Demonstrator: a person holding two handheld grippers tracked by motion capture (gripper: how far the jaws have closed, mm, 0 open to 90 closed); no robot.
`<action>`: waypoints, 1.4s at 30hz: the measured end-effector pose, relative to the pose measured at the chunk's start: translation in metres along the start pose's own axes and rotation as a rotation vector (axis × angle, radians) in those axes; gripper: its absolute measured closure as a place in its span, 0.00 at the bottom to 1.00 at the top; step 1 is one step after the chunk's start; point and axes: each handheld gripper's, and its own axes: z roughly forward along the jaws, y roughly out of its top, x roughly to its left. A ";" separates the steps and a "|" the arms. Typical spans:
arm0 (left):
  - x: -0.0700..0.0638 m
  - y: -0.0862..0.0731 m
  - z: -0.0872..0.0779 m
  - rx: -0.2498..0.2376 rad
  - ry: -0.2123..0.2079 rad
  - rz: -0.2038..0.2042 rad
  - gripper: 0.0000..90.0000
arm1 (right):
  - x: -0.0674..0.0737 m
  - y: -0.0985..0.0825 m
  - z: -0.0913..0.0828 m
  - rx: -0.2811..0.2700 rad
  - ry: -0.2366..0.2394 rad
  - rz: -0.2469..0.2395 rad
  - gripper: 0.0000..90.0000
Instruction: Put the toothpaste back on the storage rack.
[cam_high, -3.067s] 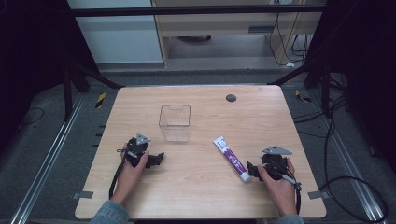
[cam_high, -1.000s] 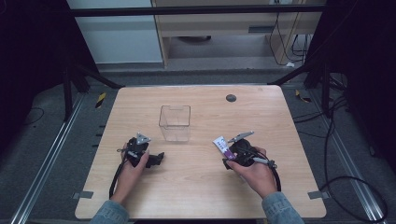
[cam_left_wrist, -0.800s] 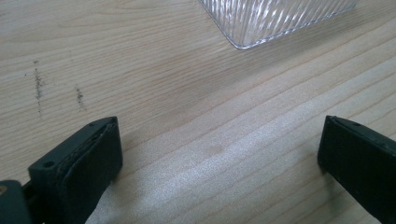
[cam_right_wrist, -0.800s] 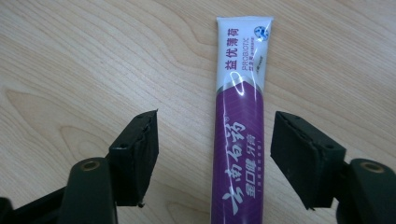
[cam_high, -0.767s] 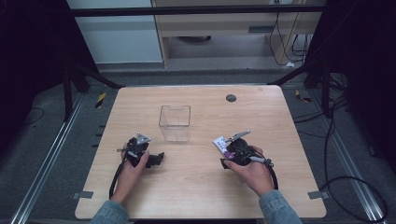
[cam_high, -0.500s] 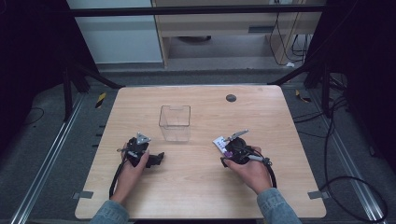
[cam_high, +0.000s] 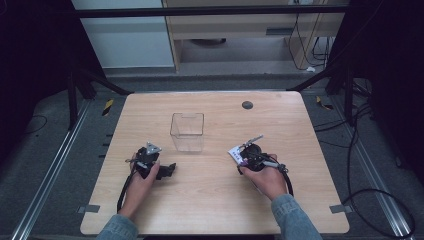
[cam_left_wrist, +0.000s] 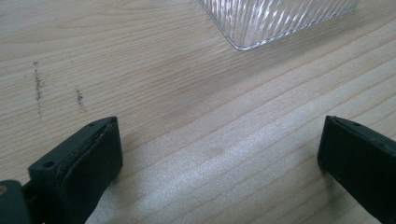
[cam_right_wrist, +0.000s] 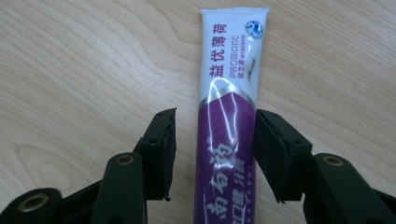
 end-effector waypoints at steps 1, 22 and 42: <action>0.000 0.000 0.000 0.000 0.000 0.000 0.00 | 0.000 0.000 0.000 0.000 0.000 0.000 0.55; 0.000 0.000 0.000 -0.001 -0.001 -0.001 0.00 | -0.006 0.015 0.016 0.078 -0.008 0.017 0.60; 0.000 0.000 0.000 -0.001 -0.002 -0.001 0.00 | -0.010 0.022 0.023 0.135 -0.003 0.013 0.61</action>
